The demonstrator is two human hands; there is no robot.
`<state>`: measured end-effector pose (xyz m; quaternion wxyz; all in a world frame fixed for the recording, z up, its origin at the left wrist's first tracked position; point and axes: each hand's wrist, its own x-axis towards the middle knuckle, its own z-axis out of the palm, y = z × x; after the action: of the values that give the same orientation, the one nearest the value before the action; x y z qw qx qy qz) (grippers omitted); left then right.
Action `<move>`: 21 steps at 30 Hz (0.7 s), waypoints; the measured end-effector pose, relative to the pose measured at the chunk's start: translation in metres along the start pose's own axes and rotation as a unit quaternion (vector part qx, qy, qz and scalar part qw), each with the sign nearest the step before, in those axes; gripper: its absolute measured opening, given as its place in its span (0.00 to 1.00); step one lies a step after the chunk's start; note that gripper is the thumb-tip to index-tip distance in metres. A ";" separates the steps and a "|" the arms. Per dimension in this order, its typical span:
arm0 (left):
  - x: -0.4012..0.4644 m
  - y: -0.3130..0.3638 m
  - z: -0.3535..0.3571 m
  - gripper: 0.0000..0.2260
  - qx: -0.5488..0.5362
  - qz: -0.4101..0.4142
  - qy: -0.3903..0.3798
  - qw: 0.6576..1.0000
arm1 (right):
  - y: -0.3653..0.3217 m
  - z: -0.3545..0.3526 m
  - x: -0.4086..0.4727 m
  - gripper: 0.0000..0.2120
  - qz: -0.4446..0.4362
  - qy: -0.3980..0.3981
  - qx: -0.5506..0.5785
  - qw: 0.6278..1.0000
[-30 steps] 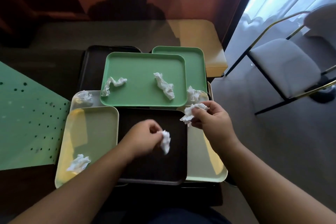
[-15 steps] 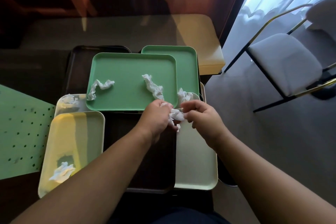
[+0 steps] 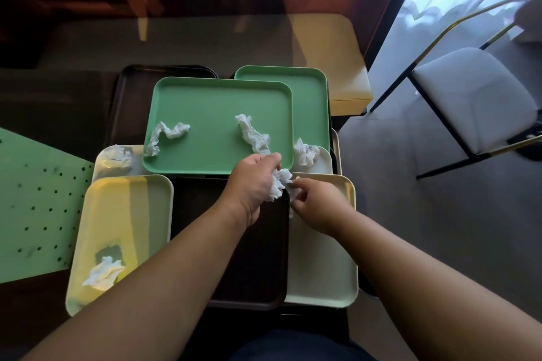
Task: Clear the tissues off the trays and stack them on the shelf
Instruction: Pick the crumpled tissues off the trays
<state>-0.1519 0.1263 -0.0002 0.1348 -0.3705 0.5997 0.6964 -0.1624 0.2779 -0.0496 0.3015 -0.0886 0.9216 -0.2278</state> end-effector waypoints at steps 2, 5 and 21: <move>0.000 0.003 0.000 0.11 -0.016 -0.006 -0.001 1.000 | 0.002 -0.003 -0.002 0.14 0.006 0.009 -0.028 1.000; -0.002 0.007 0.001 0.06 -0.054 -0.013 -0.005 0.998 | 0.005 -0.009 -0.006 0.06 0.039 0.067 0.043 0.996; 0.002 0.014 0.006 0.17 -0.164 -0.034 -0.085 0.982 | -0.040 -0.054 -0.005 0.12 0.000 0.010 0.509 0.861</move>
<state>-0.1638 0.1280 0.0087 0.1458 -0.3473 0.4512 0.8091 -0.1895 0.2633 0.0101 0.2958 0.0792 0.6806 -0.6656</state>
